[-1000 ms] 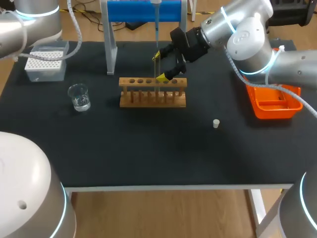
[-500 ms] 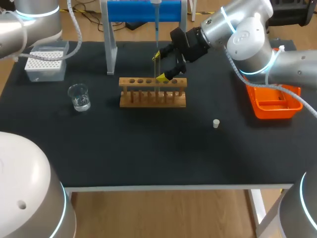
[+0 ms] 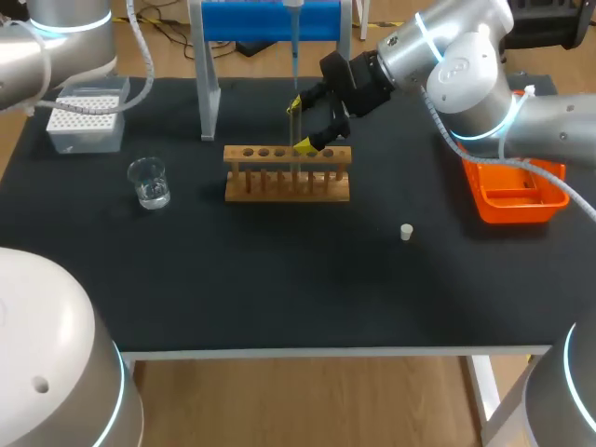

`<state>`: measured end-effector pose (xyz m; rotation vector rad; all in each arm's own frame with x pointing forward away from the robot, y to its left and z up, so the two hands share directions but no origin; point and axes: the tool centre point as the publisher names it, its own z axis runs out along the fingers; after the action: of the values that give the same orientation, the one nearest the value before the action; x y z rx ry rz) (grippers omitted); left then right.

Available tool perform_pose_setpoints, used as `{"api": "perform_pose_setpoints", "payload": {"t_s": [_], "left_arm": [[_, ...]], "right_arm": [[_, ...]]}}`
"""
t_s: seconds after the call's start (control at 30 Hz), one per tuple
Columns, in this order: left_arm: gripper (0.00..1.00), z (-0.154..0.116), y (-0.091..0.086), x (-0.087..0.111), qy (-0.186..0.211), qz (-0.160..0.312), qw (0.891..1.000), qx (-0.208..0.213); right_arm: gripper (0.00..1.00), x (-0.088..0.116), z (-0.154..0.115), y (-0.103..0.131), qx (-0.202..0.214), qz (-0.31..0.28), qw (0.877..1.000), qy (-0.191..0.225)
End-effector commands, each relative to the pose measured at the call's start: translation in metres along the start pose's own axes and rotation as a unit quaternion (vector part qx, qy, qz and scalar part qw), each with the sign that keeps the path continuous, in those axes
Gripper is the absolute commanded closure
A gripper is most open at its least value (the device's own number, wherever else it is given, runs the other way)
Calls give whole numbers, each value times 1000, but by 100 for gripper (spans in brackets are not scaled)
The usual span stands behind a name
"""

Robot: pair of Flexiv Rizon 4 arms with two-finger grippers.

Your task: Invert the test tube, pick up the pipette, mount the tip to pipette, aspirate from beaker and dispense into the tube, eject the tip, return the pipette, and cap with the stopper.

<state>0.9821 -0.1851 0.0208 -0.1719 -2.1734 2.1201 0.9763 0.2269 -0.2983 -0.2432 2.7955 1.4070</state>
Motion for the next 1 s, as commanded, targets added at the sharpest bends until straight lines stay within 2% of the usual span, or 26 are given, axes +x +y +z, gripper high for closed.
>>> {"api": "perform_pose_setpoints", "payload": {"t_s": [0.03,0.53,1.0], "left_arm": [[100,0,-1,0,0,0,1000,-1],[100,0,-1,0,0,0,1000,-1],[100,0,-1,0,0,0,1000,-1]], "right_arm": [[0,0,-1,0,1,0,1000,1],[0,-3,6,-1,3,-1,1000,2],[0,-5,13,-6,-1,29,1000,4]]}}
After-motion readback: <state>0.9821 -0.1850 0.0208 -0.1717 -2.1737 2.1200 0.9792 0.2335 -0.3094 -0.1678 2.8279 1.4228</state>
